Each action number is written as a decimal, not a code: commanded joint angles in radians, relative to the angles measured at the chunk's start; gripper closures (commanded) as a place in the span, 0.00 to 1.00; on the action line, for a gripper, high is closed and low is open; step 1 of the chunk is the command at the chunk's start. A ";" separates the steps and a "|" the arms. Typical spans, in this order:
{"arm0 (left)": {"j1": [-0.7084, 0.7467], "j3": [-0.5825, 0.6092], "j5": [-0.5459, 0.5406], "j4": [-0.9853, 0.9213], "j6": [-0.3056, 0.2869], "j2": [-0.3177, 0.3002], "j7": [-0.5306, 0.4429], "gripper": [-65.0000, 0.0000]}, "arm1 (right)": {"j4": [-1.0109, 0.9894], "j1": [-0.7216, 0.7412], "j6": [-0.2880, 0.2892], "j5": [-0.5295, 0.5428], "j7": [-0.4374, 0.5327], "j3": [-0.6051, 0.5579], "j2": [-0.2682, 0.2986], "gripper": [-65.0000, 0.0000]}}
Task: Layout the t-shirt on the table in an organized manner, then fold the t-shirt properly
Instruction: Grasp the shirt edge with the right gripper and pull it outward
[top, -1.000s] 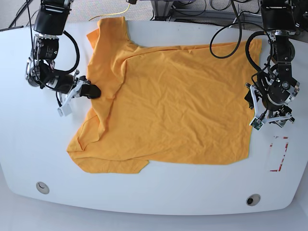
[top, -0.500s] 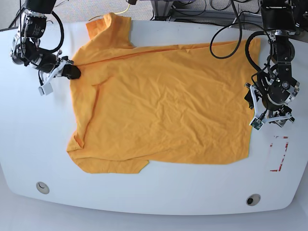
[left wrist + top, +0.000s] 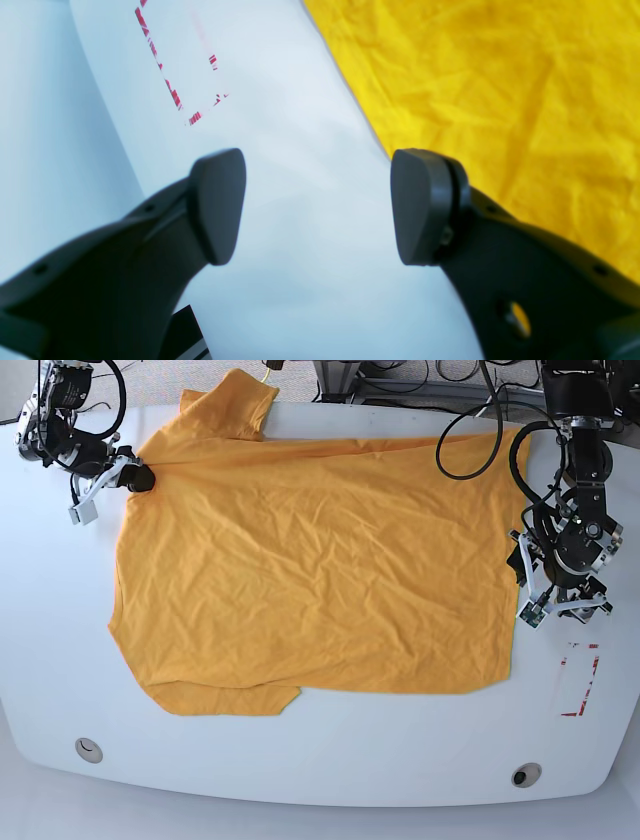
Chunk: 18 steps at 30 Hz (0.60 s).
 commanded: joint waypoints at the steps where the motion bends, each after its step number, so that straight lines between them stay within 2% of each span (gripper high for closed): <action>1: -0.001 -0.009 0.003 0.034 0.006 -0.015 -0.011 0.34 | 0.050 -0.008 0.002 0.022 0.011 0.013 0.022 0.99; 5: 0.019 -0.009 0.001 0.046 0.006 -0.015 -0.011 0.34 | 0.073 -0.010 0.000 0.020 0.011 0.013 0.020 0.99; 8: 0.033 -0.009 0.000 0.047 0.005 -0.015 -0.011 0.34 | 0.077 -0.007 0.000 0.020 0.011 0.013 0.020 0.90; 11: 0.048 -0.010 -0.002 0.047 -0.015 -0.015 -0.011 0.34 | 0.079 0.001 0.000 0.020 0.011 0.013 0.020 0.65; 14: 0.059 -0.030 -0.002 0.052 -0.067 -0.008 -0.011 0.33 | 0.096 0.013 0.000 0.020 0.011 0.013 0.020 0.34; 18: 0.064 -0.078 -0.002 0.052 -0.122 0.028 -0.010 0.33 | 0.128 0.021 0.000 0.020 0.011 0.013 0.020 0.04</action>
